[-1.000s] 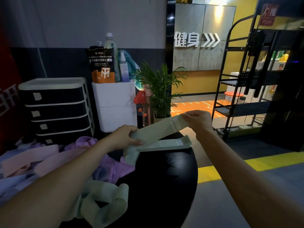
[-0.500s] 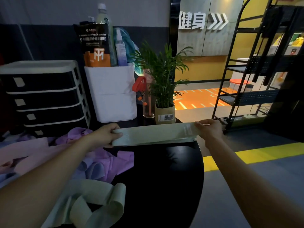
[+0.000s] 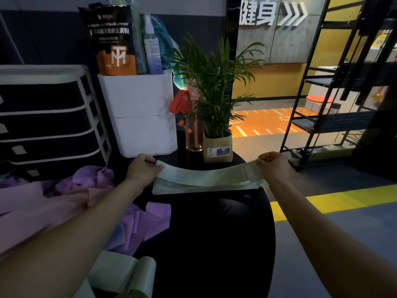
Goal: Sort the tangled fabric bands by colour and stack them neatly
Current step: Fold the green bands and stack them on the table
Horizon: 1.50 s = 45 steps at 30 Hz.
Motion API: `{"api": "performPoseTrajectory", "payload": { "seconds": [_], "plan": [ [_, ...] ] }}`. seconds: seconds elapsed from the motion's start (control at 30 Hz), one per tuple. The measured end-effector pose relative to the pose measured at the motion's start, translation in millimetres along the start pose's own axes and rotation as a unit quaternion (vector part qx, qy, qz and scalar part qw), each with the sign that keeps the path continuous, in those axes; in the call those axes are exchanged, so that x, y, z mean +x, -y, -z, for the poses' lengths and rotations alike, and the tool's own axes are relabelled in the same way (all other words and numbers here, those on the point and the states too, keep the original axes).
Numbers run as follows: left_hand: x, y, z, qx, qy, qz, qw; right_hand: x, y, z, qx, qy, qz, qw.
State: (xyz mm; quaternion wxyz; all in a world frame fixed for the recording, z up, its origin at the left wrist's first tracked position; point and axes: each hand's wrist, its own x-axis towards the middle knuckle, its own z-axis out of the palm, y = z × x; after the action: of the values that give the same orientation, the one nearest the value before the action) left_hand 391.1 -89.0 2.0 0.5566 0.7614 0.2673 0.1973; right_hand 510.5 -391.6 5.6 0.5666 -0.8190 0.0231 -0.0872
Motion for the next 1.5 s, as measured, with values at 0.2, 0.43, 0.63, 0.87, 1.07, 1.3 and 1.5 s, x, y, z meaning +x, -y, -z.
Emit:
{"api": "performPoseTrajectory", "payload": {
  "seconds": [0.2, 0.43, 0.63, 0.87, 1.07, 1.3, 1.5],
  "plan": [
    [-8.7, 8.2, -9.1, 0.106, -0.048, -0.049, 0.992, 5.3, -8.9, -6.9, -0.080, -0.005, 0.050, 0.996],
    [-15.6, 11.9, -10.2, 0.164, -0.070, -0.090, 0.980, 0.8, -15.5, -10.0, -0.160, -0.016, 0.079, 0.984],
    [-19.6, 16.8, -12.4, 0.154, -0.077, -0.089, 0.981, -9.6, -11.6, -9.0, -0.256, -0.022, 0.124, 0.958],
    [-25.0, 27.0, -10.1, 0.157, -0.097, -0.116, 0.976, -73.3, -2.4, -53.8, -0.218, 0.114, 0.255, 0.935],
    [-31.7, 36.8, -11.7, 0.104, -0.107, -0.164, 0.975, -87.4, -18.0, -70.1, -0.200, 0.119, 0.285, 0.930],
    [-32.6, 52.7, -14.7, 0.113, -0.129, -0.206, 0.963, -87.1, -20.5, -70.8, -0.221, 0.131, 0.293, 0.921],
    [-34.7, 58.2, -16.4, 0.131, -0.136, -0.223, 0.956, -86.1, -21.2, -72.2, -0.219, 0.137, 0.297, 0.919]
  ]
}}
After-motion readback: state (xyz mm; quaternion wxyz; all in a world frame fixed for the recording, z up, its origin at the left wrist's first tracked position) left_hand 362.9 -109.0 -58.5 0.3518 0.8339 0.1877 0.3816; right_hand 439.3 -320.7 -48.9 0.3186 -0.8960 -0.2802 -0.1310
